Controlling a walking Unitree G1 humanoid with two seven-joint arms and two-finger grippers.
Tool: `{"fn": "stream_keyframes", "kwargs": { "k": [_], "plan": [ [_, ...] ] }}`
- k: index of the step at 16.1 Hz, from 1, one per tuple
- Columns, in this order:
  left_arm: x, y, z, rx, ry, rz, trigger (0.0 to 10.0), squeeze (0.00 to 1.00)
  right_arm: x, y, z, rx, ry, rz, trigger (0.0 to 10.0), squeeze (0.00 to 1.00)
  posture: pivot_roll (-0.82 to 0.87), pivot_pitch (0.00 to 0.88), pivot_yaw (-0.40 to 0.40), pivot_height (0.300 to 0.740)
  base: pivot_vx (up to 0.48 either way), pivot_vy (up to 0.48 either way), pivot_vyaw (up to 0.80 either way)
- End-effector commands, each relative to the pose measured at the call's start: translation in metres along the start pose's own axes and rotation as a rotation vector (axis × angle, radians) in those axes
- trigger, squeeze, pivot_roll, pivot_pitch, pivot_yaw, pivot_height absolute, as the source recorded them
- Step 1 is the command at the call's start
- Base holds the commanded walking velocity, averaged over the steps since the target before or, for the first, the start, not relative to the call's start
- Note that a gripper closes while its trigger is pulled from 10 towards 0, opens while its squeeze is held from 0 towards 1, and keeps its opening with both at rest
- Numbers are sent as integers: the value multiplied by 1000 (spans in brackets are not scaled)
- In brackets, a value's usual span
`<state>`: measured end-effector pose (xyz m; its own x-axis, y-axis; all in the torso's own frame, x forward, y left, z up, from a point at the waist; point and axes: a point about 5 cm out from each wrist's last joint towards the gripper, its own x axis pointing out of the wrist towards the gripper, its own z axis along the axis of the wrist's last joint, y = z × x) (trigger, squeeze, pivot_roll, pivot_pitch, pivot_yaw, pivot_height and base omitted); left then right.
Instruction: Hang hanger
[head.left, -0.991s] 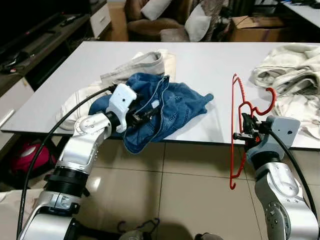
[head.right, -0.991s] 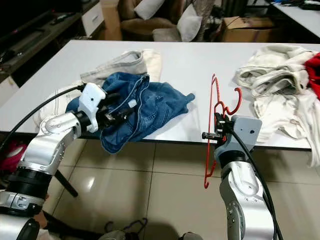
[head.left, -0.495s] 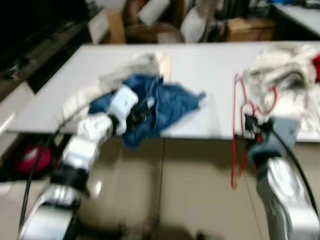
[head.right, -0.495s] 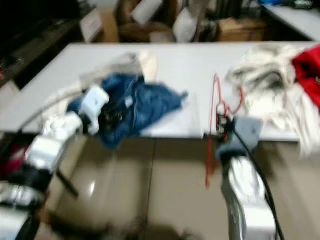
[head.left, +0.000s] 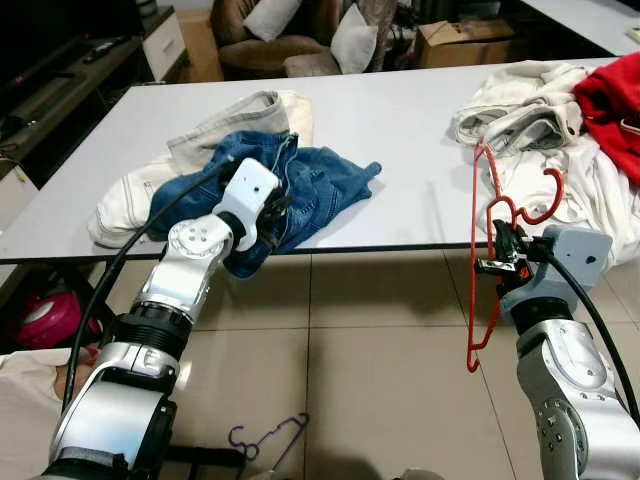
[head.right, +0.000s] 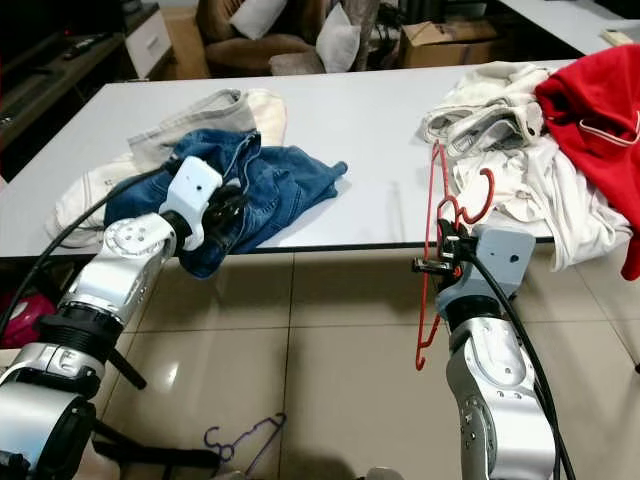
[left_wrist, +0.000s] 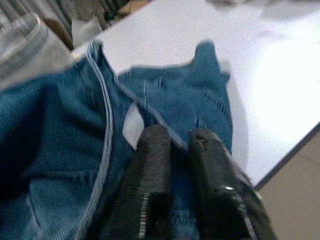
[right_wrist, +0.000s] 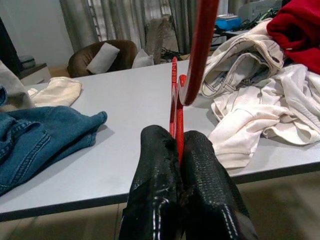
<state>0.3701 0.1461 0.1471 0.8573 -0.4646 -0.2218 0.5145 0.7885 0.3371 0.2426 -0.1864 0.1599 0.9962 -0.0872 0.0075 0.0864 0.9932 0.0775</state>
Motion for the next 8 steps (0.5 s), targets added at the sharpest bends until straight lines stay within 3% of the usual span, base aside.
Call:
{"fn": "stream_keyframes", "kwargs": {
  "k": [1,2,3,4,5,6,7,8],
  "plan": [
    [1,8,4,55,15,40,0,0,1,2,3,5,-12,13,10000,0,-171,0,90,740,0,0,0],
    [2,13,3,94,24,78,0,0,1,0,4,3,-15,12,10000,0,-172,0,90,740,0,0,0],
    [3,13,8,79,-29,86,0,0,1,0,5,3,-19,13,10000,0,-175,0,92,740,0,0,0],
    [3,9,17,21,-126,63,3176,0,1,0,5,4,-23,15,10000,0,-177,0,93,740,0,0,0],
    [1,6,26,-43,-221,44,10000,0,1,0,6,6,-27,18,10000,0,-177,0,92,740,0,0,0],
    [-4,5,33,-105,-326,33,10000,471,1,1,6,9,-30,22,10000,0,-176,0,91,740,0,0,0],
    [-8,9,36,-105,-372,58,10000,1000,1,1,6,11,-30,25,10000,0,-173,0,87,740,0,0,0],
    [-9,13,34,-85,-363,88,10000,1000,1,2,6,13,-30,27,10000,0,-170,0,83,740,0,0,0]
  ]
}}
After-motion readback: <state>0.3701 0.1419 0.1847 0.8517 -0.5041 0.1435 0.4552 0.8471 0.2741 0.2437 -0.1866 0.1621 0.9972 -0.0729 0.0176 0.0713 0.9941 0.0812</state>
